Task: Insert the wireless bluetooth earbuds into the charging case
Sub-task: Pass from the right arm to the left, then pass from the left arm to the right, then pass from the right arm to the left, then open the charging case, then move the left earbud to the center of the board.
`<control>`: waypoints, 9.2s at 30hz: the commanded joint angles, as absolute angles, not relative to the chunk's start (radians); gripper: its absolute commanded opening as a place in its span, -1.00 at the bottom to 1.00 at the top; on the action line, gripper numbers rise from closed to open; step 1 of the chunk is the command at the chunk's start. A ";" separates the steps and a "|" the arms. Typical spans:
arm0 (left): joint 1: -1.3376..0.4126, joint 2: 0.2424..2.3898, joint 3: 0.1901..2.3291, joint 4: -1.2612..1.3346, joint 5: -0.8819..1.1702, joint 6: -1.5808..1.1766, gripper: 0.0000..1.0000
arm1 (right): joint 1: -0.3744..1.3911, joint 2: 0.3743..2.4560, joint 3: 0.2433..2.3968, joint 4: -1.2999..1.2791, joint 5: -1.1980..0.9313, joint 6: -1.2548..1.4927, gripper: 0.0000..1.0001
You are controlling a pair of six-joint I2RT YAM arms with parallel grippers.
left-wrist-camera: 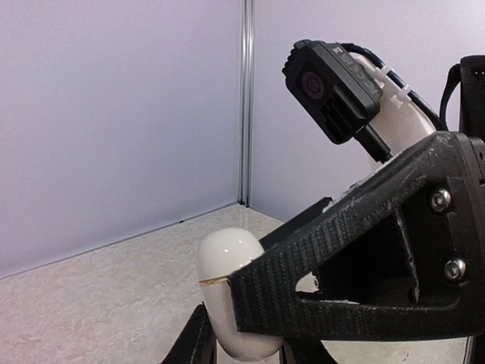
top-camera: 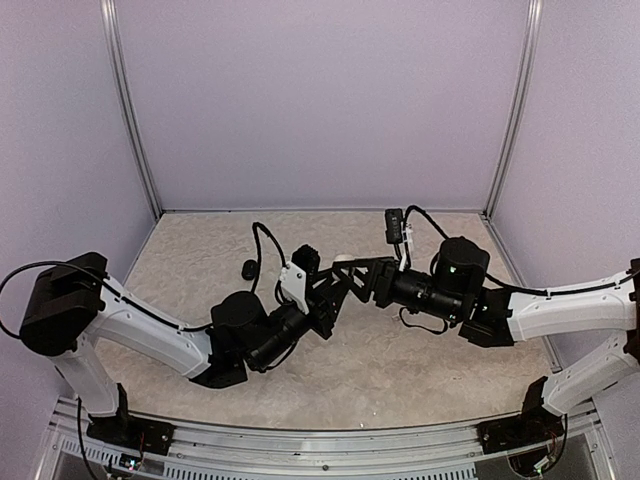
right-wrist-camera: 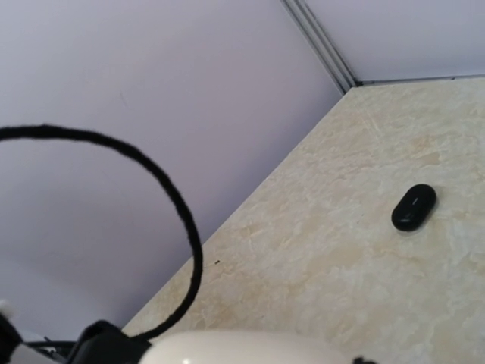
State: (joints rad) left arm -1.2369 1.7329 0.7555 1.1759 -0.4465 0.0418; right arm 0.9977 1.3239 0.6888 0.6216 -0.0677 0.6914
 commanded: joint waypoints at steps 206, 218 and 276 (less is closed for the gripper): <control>-1.067 1.192 0.319 1.091 0.216 -0.071 -0.93 | 0.676 2.209 1.503 -0.345 -0.291 -0.290 -0.09; -1.063 1.197 0.321 1.092 0.220 -0.068 -0.93 | 0.684 2.175 1.482 -0.347 -0.316 -0.260 -0.10; -1.054 1.145 0.283 1.060 0.210 -0.060 -0.93 | 0.945 1.862 1.212 -0.759 -0.100 0.127 -0.31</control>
